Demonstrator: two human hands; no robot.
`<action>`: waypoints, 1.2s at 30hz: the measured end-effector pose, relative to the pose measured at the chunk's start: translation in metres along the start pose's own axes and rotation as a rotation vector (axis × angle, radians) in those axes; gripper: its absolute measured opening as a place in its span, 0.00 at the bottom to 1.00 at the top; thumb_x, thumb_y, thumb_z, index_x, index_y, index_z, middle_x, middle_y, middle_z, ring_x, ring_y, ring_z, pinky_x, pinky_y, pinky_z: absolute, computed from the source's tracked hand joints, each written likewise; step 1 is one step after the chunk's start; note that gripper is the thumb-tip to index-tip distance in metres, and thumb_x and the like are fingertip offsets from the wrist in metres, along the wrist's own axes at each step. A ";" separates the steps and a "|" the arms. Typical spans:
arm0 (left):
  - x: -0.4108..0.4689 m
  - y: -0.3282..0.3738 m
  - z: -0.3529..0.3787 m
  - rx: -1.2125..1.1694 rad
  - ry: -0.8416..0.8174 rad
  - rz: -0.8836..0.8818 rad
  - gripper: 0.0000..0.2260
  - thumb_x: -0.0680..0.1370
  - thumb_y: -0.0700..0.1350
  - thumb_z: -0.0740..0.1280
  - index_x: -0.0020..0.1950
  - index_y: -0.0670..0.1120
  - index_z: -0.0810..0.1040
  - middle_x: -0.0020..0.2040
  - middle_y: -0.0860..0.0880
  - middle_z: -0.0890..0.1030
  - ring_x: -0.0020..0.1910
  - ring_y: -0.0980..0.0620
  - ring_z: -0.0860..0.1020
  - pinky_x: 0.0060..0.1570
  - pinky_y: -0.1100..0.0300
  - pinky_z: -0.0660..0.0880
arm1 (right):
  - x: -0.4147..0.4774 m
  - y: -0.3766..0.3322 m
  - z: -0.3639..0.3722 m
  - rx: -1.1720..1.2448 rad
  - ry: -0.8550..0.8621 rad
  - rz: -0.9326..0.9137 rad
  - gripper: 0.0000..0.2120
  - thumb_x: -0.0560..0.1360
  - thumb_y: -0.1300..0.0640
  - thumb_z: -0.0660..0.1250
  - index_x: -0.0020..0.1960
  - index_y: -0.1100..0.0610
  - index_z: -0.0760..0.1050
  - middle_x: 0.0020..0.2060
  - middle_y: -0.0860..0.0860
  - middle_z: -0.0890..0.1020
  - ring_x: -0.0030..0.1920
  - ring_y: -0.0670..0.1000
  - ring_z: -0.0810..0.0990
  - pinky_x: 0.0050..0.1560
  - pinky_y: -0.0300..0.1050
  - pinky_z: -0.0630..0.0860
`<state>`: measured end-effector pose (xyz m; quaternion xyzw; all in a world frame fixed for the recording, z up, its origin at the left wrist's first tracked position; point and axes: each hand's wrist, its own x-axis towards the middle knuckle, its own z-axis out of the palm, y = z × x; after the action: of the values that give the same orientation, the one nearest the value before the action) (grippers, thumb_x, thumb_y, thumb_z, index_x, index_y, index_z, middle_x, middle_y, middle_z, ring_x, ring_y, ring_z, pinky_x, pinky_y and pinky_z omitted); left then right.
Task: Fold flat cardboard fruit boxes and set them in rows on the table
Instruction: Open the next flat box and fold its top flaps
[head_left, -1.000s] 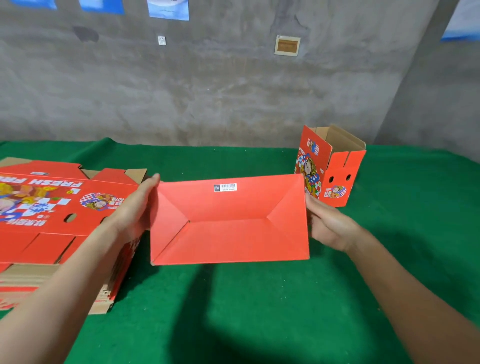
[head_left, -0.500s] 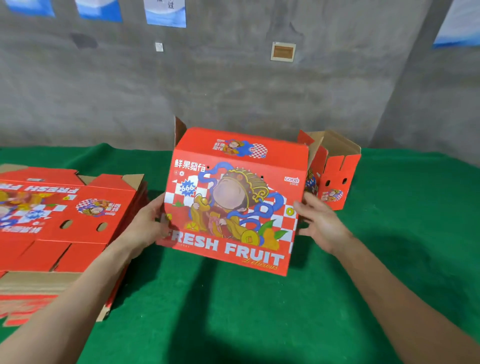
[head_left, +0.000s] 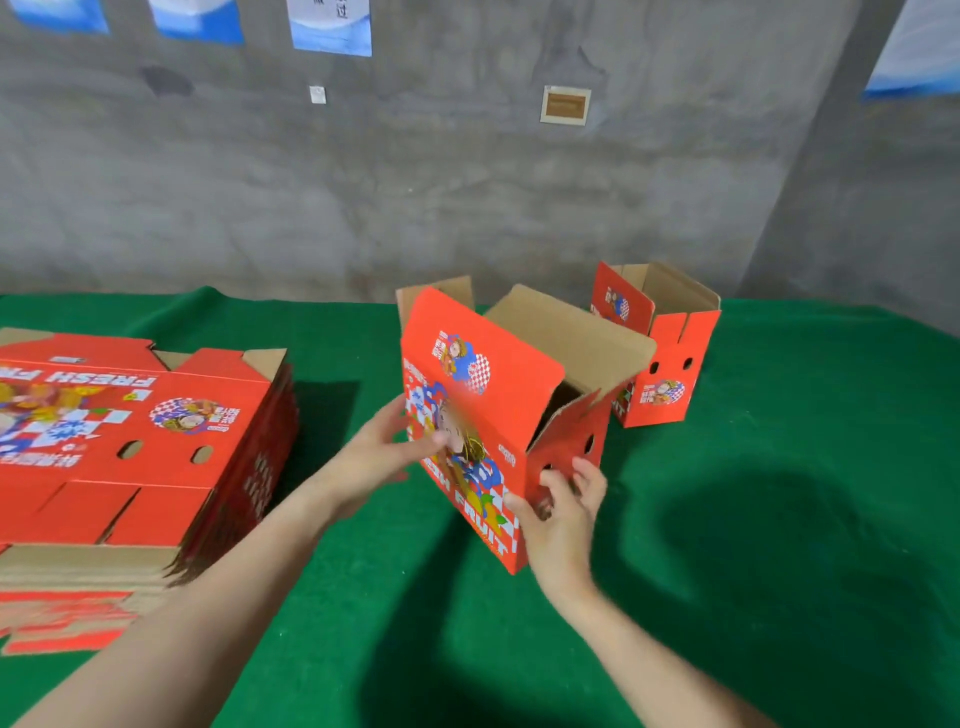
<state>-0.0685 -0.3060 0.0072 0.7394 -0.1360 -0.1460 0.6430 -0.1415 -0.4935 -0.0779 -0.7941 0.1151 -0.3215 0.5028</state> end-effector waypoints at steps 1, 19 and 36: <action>0.000 0.000 0.009 0.022 -0.052 0.012 0.27 0.69 0.49 0.75 0.61 0.67 0.66 0.56 0.67 0.75 0.54 0.63 0.75 0.51 0.56 0.73 | -0.006 0.006 0.006 -0.039 0.005 0.005 0.14 0.65 0.65 0.77 0.50 0.63 0.79 0.66 0.57 0.61 0.63 0.55 0.68 0.64 0.47 0.69; 0.023 -0.013 0.051 0.698 -0.186 0.311 0.11 0.81 0.41 0.60 0.59 0.46 0.80 0.65 0.47 0.77 0.74 0.51 0.62 0.64 0.67 0.60 | -0.012 0.031 -0.007 -0.750 -0.478 -0.108 0.24 0.79 0.54 0.58 0.71 0.35 0.56 0.75 0.54 0.45 0.61 0.57 0.76 0.55 0.48 0.76; 0.078 -0.047 0.071 0.527 -0.005 0.441 0.13 0.80 0.41 0.63 0.62 0.51 0.79 0.68 0.48 0.74 0.73 0.54 0.62 0.73 0.60 0.59 | 0.092 0.080 -0.001 -0.940 -0.691 -0.287 0.33 0.76 0.62 0.59 0.70 0.33 0.52 0.71 0.60 0.51 0.69 0.60 0.62 0.63 0.51 0.71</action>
<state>-0.0237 -0.3942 -0.0522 0.8325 -0.3272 0.0349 0.4457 -0.0602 -0.5783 -0.1105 -0.9975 -0.0335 -0.0240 0.0576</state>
